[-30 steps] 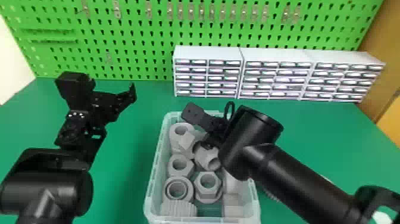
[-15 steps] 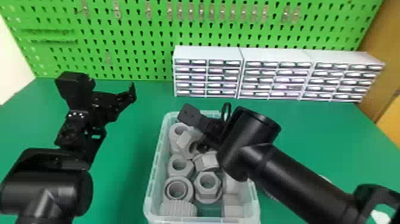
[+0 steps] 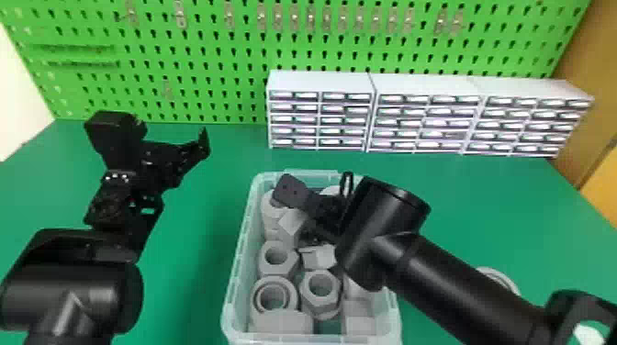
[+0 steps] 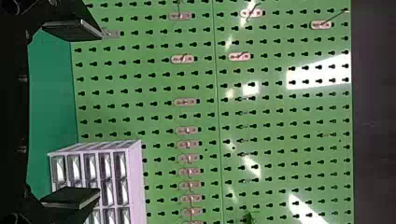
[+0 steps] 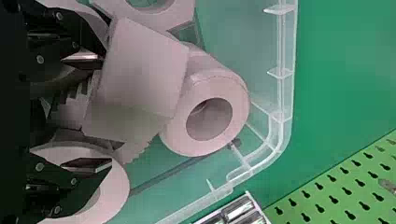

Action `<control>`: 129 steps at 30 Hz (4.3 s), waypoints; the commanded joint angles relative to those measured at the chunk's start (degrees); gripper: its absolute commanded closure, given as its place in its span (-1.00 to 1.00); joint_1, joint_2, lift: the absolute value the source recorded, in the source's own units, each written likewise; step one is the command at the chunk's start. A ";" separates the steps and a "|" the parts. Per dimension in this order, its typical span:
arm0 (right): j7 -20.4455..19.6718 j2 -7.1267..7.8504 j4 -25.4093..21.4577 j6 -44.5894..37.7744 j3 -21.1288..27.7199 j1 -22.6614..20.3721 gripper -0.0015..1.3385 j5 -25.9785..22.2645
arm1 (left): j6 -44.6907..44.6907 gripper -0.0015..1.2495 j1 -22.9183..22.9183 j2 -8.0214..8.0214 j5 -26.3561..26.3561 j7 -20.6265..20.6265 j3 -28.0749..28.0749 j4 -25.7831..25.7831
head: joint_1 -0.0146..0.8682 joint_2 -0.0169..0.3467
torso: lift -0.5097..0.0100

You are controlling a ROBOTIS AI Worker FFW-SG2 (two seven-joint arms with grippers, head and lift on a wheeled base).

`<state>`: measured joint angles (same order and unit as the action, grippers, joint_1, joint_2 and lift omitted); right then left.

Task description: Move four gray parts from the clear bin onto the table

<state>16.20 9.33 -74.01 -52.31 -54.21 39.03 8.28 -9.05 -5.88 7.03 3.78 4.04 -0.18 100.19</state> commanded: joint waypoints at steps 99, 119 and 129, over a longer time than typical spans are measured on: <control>-3.37 5.96 -28.91 -10.71 15.01 -9.85 0.76 18.26 | 0.00 -0.82 1.23 0.00 0.00 0.09 0.97 0.62 | 0.59 -0.76 | 0.77; -3.72 5.52 -31.99 -13.96 32.67 -19.08 0.76 22.83 | -0.09 -0.82 0.70 0.09 0.09 0.18 0.36 0.62 | 0.59 -0.76 | 0.77; -5.30 2.97 -29.09 -14.23 42.61 -22.60 0.76 19.05 | -0.26 -0.82 0.52 0.09 0.09 0.26 -0.17 0.62 | 0.59 -0.76 | 0.77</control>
<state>11.43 13.64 -104.22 -66.53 -15.99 17.53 29.61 -9.21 -5.35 7.12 3.87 4.30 -0.11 100.81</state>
